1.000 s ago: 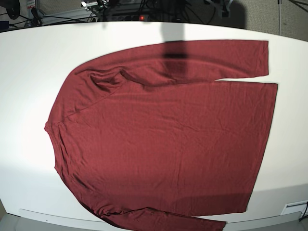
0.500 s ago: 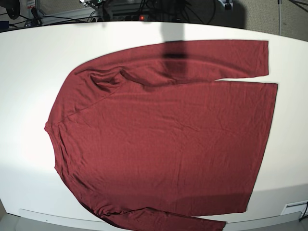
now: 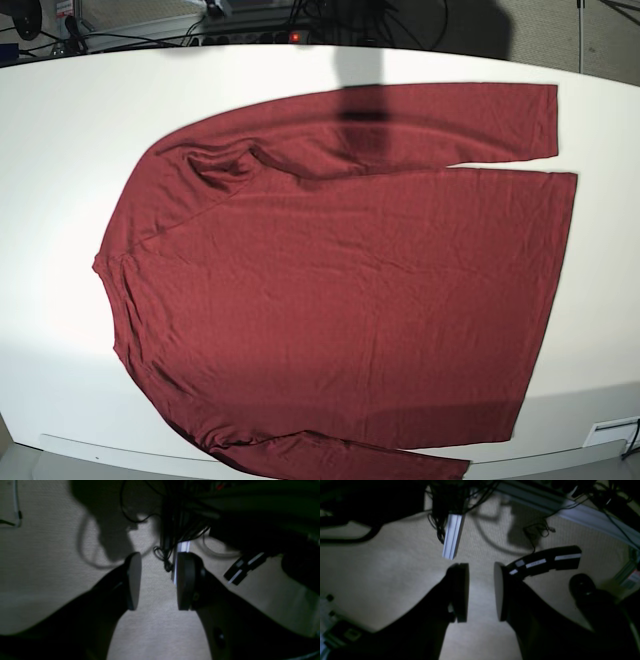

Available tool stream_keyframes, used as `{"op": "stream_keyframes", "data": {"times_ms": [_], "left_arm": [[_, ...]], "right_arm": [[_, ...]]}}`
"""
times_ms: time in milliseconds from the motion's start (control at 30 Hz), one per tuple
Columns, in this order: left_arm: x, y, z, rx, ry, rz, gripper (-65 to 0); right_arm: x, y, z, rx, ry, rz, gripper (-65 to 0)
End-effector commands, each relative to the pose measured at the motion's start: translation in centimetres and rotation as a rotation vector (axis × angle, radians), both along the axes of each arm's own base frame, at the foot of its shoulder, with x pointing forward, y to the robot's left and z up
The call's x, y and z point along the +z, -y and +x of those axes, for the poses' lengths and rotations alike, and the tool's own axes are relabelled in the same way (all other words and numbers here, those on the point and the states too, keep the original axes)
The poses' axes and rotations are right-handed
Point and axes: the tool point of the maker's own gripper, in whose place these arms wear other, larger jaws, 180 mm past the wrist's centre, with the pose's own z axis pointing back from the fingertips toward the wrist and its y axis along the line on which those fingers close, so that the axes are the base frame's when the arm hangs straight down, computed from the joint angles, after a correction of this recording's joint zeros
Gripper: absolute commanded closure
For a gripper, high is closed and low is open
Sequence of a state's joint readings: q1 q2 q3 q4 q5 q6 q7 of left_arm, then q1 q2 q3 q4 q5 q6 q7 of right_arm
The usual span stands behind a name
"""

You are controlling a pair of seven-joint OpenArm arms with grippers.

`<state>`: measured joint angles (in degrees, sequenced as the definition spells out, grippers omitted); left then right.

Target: Fold the T-shirt properly

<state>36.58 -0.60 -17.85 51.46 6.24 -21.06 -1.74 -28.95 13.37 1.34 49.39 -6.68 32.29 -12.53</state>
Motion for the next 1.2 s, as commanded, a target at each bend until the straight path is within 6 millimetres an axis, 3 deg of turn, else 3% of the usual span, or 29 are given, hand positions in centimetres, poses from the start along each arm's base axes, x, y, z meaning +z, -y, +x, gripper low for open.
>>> {"op": "stream_keyframes", "data": {"times_ms": [0, 233, 433, 633, 800, 1033, 1167], "left_arm": [[0.8, -0.5, -0.8, -0.007, 0.005, 0.009, -23.0], [6.0, -2.0, -0.5, -0.067, 0.094, 0.069, -23.0], [11.4, -2.8, 2.1, -0.159, 0.203, 0.123, -23.0], [16.6, -3.8, 6.4, -0.305, 0.322, 0.181, -23.0], [19.3, -5.0, 10.3, -0.530, 0.382, 0.311, -23.0], [21.4, -7.3, 16.7, -0.847, 0.486, 0.538, -23.0], [22.1, -7.5, 20.3, -0.976, 0.527, 0.557, -23.0]], "right_arm": [[0.8, 0.3, -0.4, -0.003, 0.012, 0.014, -18.0], [6.2, 1.5, -1.5, 0.074, 0.098, 0.020, -18.0], [12.1, 2.6, 0.3, 0.187, 0.218, -0.063, -18.0], [18.5, 2.8, 4.4, 0.332, 0.352, -0.130, -18.0], [22.1, 4.2, 9.8, 0.454, 0.513, -0.265, -18.0], [23.8, 6.6, 15.3, 0.542, 0.616, -0.405, -18.0], [24.5, 7.2, 17.9, 0.539, 0.664, -0.449, -18.0]]}}
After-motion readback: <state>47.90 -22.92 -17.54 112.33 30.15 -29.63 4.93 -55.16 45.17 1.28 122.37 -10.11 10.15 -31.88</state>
